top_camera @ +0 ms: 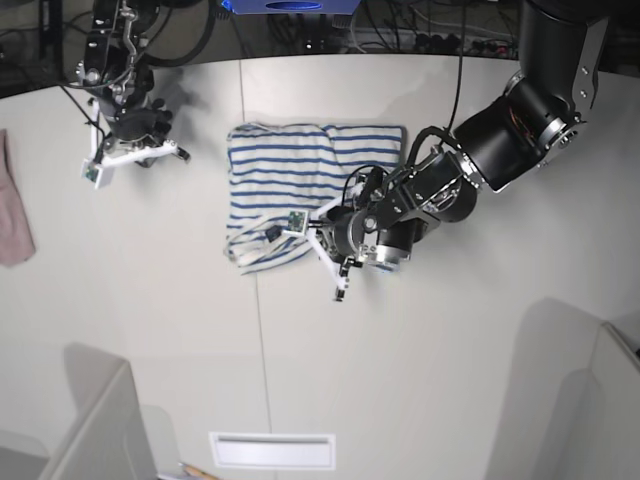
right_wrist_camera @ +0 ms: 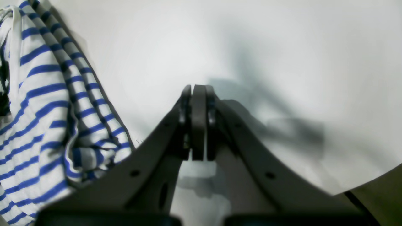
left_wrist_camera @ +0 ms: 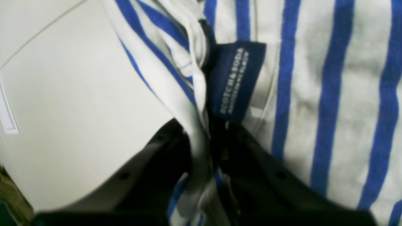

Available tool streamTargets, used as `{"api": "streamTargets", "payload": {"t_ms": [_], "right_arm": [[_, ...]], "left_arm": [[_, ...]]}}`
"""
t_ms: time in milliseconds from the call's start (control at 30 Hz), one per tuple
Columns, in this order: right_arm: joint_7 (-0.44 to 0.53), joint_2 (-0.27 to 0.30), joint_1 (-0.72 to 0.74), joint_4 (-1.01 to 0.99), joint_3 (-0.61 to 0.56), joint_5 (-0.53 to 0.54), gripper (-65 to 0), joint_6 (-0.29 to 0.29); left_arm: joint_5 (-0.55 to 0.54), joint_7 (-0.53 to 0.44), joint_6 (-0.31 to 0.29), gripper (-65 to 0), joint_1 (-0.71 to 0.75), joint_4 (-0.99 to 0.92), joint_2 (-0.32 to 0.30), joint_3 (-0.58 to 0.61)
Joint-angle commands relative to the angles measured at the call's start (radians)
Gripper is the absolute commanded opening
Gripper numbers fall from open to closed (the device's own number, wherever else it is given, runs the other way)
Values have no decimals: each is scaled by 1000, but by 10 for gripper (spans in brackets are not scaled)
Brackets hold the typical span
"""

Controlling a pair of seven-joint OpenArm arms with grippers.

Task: Fold the T-shirt properly
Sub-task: 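Drag the collar edge with the left gripper to square the folded shirt, then release the collar and raise the left gripper away from the shirt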

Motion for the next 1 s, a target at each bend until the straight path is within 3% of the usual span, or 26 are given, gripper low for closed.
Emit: {"api": "streamTargets", "payload": {"t_ms": [0, 33, 233, 333, 400, 500, 700, 767, 900, 967], "right_arm": [[16, 5, 3, 14, 1, -1, -650, 3], [16, 5, 3, 14, -1, -1, -650, 3], [17, 5, 3, 14, -6, -1, -650, 3], [19, 5, 3, 14, -7, -1, -650, 3], [17, 5, 3, 14, -7, -1, -650, 3], [16, 5, 2, 14, -7, -1, -650, 3], [22, 15, 0, 14, -3, -4, -650, 5], [22, 15, -2, 14, -3, -7, -650, 6], [57, 48, -9, 14, -7, -8, -650, 9], [112, 91, -35, 14, -21, -8, -650, 9]], "left_arm": [[13, 20, 6, -650, -33, 11, -1, -13], [13, 25, 6, -650, -37, 11, -1, -16], [12, 25, 7, -318, -68, 21, 10, -20], [13, 29, 7, -201, -82, 21, 41, -20], [15, 29, 7, -156, -90, 26, 52, -28], [13, 31, 7, -137, -96, 84, 55, -134], [15, 51, 7, -169, -45, 224, 35, -358], [13, 101, 7, -296, 21, 314, -2, -441], [18, 117, 7, -650, 194, 492, -70, -590], [15, 115, 10, -650, 297, 569, -99, -668]]}}
